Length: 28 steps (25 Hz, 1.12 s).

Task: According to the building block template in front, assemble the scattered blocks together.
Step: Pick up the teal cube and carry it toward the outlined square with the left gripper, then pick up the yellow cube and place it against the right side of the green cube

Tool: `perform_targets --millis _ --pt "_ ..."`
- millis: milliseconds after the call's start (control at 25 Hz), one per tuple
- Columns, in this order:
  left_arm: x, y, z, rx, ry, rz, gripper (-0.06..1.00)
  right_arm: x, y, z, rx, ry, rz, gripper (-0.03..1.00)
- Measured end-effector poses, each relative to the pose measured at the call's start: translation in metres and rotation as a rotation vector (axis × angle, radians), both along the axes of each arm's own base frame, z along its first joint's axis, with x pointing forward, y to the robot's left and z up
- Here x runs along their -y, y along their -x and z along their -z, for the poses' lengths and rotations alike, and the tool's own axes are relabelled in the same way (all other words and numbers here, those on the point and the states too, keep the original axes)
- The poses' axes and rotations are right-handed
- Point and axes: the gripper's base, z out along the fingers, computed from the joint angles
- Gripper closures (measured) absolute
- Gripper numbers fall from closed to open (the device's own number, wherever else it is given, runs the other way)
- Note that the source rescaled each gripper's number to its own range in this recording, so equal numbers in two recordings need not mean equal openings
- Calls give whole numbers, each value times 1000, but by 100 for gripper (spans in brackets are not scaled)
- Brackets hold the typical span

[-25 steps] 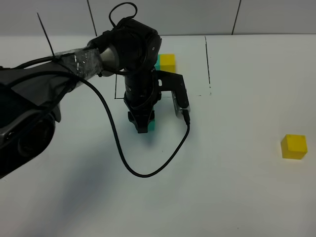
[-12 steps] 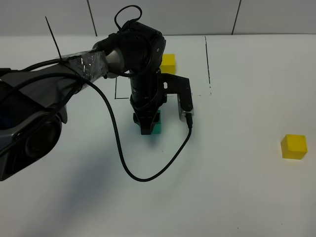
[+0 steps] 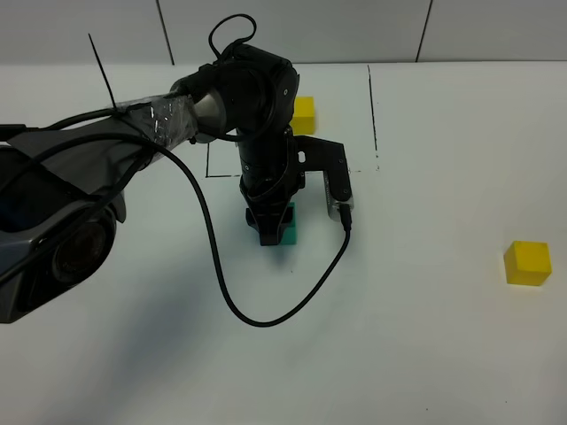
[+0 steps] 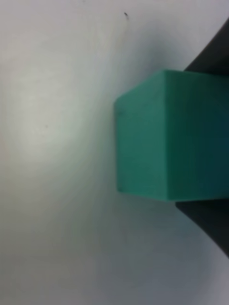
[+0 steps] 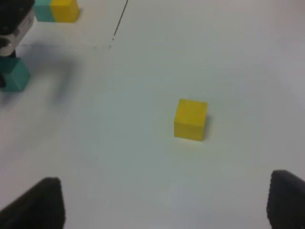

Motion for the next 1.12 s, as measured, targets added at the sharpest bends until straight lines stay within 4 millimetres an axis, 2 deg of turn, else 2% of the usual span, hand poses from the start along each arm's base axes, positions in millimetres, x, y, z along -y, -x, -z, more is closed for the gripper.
perform_targets --millis 400,480,560,680,760,840,960,1120 --pt "0 0 0 -1 -1 3 92 0 0 0 0 0 0 7" --pt "0 0 0 -3 -2 4 80 0 0 0 0 0 0 7" --pt "0 0 -1 -4 -2 4 55 0 0 0 0 0 0 7" --pt "-1 1 -16 14 10 3 19 0 0 0 0 1 0 7" --pt "-2 4 -35 30 23 -12 4 0 0 0 0 1 0 7" --pt "-4 5 -54 53 43 -59 -3 0 0 0 0 1 0 7" --pt "-14 3 -80 79 83 -222 -5 0 0 0 0 1 0 7" --pt "-52 -11 -108 116 124 -461 -6 0 0 0 0 0 0 7"
